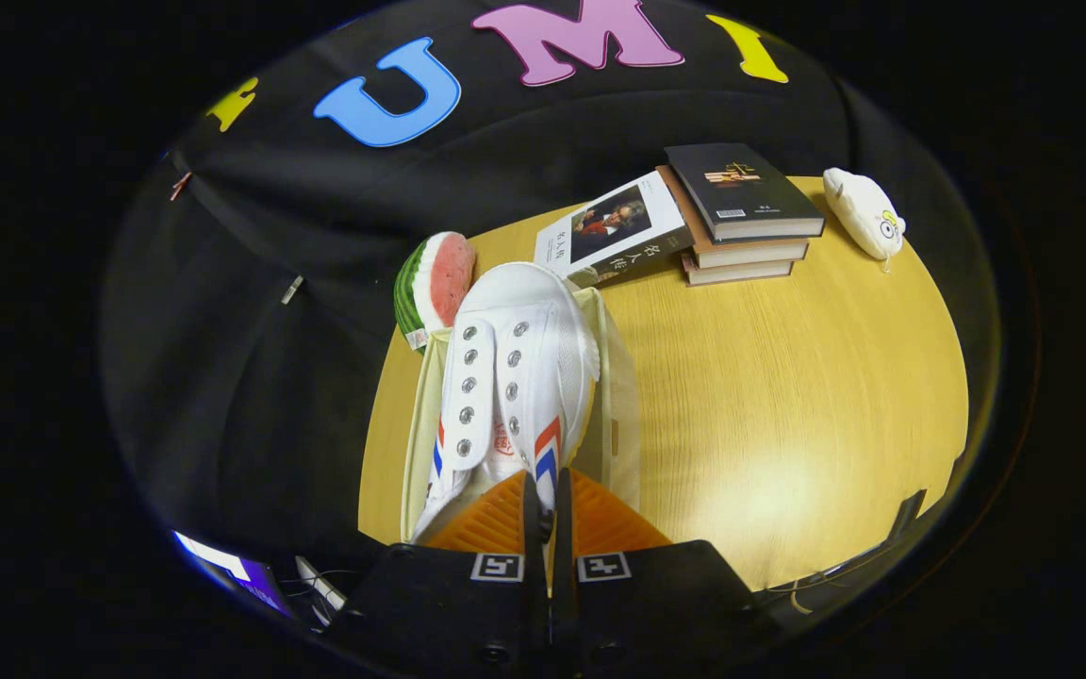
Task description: Open the storage box then place both shoes into the box .Put the left shoe in first, then the right shoe, with the right side of both shoes facing outward in a uniform manner.
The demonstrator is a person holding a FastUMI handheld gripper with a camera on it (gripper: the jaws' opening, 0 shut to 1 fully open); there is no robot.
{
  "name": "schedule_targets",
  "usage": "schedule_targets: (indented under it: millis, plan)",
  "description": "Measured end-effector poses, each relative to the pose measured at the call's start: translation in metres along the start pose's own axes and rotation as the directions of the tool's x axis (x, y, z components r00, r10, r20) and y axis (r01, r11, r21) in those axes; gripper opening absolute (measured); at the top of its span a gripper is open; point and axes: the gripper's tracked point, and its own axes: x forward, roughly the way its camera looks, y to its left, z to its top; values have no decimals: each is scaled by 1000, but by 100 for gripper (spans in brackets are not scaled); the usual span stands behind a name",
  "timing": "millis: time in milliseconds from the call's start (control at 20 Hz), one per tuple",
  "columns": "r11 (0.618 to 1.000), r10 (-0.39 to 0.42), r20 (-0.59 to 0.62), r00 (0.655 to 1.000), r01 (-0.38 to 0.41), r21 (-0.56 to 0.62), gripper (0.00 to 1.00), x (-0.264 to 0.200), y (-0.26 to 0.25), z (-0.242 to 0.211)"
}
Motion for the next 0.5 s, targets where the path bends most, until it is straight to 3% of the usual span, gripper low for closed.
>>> schedule_targets:
  millis: [150,200,350,400,500]
  plan:
    - [1000,-6,-29,1000,7,17,7,10,3,-7]
    - [999,39,-36,999,-37,35,9,10,16,-7]
    - [990,109,35,993,-111,86,89,-2,43,16]
    - [990,112,53,992,-116,77,96,-6,47,23]
    - [992,115,96,989,-119,30,98,-17,50,35]
